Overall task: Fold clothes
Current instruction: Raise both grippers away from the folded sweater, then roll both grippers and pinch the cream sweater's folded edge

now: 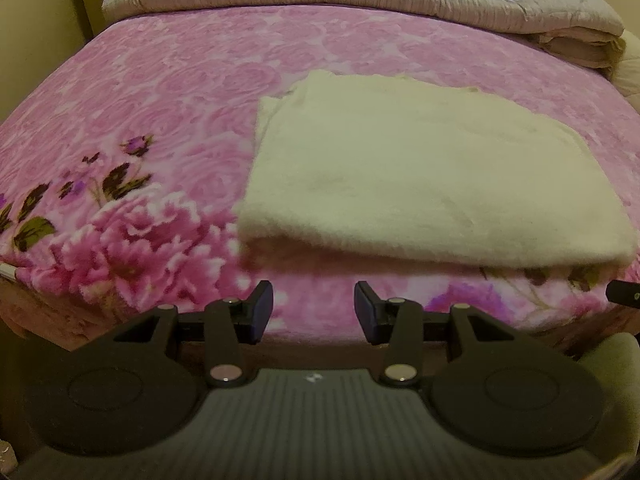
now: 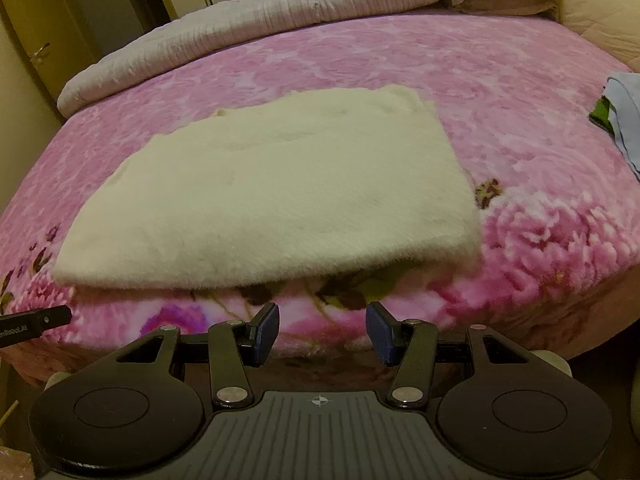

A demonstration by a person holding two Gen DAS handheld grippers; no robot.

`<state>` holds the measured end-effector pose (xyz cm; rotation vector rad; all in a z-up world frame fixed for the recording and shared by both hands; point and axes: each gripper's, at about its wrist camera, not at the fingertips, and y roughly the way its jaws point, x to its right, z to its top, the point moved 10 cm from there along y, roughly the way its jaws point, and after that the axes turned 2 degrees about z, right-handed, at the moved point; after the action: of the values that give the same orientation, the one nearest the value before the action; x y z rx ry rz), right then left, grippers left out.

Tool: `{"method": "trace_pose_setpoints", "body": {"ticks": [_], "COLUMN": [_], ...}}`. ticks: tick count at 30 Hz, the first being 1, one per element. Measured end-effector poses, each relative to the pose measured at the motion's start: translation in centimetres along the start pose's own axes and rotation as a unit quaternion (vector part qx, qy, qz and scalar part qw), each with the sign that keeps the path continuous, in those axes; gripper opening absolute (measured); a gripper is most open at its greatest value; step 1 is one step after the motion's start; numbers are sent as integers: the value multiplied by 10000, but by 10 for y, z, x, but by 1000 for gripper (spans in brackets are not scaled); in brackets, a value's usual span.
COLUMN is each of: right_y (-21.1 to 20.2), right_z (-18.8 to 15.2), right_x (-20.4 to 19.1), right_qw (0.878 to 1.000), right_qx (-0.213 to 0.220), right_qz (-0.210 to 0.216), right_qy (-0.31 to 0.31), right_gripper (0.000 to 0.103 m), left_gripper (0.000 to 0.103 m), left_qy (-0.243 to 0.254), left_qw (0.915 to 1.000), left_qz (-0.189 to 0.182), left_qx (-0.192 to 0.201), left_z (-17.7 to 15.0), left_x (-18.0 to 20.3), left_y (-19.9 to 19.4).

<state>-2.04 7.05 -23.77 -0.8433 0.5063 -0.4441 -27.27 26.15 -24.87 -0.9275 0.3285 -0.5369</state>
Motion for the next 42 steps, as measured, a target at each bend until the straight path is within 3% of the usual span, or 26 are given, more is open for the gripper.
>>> {"method": "trace_pose_setpoints", "body": {"ticks": [13,16,20,27,33,37,42], "right_y": [15,17,19,29,43,51,44], "right_z": [6,8,2,-2,-1,2,9], "right_x": [4,16,49,96,122,132,140], "right_qw": [9999,9965,9709,9005,8771,8534,8259], "right_qx": [-67,54,188,538,808,1127,1554], "right_qz": [16,473,1069,1485,1133,1243,1441], "right_qy": [88,694,2135,4051,4596,4936,5224], "right_gripper": [52,52,52,52,52,53,60], "left_gripper": [40,40,40,35,28,27,26], "left_qy": [-101,-169,-313,-278,-318,-297,-422], "left_qw": [9999,9998,9984,9953,9956,9965,9926], "left_qz": [-3,-64,-236,-622,-697,-651,-956], "left_qx": [45,128,409,695,534,437,622], "left_z": [13,19,36,58,50,46,58], "left_x": [-7,-9,-16,-14,-15,-17,-15], "left_y": [11,12,11,23,58,65,50]}}
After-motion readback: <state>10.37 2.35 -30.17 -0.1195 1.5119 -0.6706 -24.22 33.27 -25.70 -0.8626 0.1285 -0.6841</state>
